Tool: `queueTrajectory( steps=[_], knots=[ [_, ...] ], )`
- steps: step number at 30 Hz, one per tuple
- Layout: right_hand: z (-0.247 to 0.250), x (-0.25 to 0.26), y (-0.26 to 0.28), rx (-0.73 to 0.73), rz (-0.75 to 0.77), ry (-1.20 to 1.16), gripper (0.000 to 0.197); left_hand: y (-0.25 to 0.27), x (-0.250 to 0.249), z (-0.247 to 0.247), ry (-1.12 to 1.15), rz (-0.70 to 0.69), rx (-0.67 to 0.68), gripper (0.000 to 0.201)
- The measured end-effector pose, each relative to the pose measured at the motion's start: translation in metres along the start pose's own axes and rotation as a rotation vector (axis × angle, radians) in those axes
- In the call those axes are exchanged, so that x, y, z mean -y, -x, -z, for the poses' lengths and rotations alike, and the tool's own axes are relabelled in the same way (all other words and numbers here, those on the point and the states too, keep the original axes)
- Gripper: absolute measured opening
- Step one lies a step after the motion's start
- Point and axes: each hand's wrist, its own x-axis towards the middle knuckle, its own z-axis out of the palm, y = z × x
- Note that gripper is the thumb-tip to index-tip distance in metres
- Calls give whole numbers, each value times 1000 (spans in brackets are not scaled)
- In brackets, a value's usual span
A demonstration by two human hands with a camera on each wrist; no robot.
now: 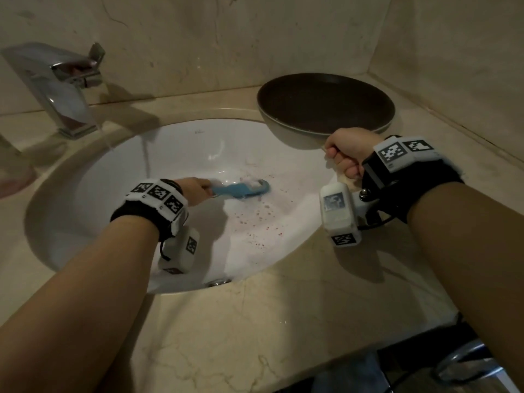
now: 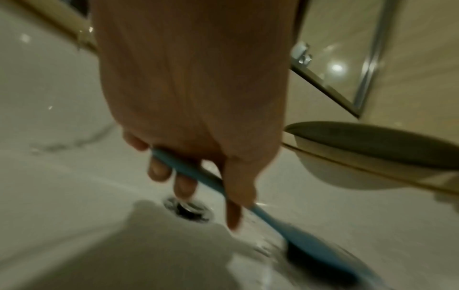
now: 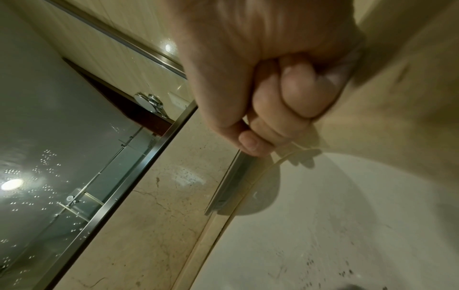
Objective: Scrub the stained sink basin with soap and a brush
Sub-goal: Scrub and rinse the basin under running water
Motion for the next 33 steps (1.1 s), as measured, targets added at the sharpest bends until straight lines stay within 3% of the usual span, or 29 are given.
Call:
queueTrajectory(
  steps=[2, 3, 5, 8, 11, 15, 18, 21, 26, 28, 31, 33],
  knots=[
    [0, 0, 0, 1, -5, 5, 35, 4, -16, -4, 109, -120, 204, 28],
    [0, 0, 0, 1, -8, 4, 35, 3, -23, -6, 79, -140, 236, 29],
    [0, 0, 0, 6, -11, -4, 35, -4, -28, -10, -3, -113, 127, 32],
    [0, 0, 0, -6, -1, 0, 35, -9, -13, -15, -63, 68, -58, 35],
    [-1, 0, 0, -7, 1, -5, 35, -8, -6, -11, -167, 181, -113, 29],
    [0, 1, -1, -13, 5, 7, 36, 1, -30, -8, -160, 19, -31, 31],
    [0, 1, -1, -15, 5, -1, 35, 10, -51, -10, -166, -135, 72, 19],
    [-1, 1, -1, -19, 4, 11, 36, 14, -58, -13, -109, -74, 206, 11],
    [-1, 1, 2, -15, 23, -5, 35, 14, -43, -8, -139, 104, 69, 37],
    [-1, 0, 3, -14, 35, -22, 35, 19, -43, -3, -83, 163, 78, 40],
    [-2, -1, 5, -17, 40, -11, 35, 20, -48, -1, 150, 186, 187, 23],
    [-1, 0, 6, -16, 39, -9, 34, 22, -57, -3, 154, 159, 294, 12]
  ],
)
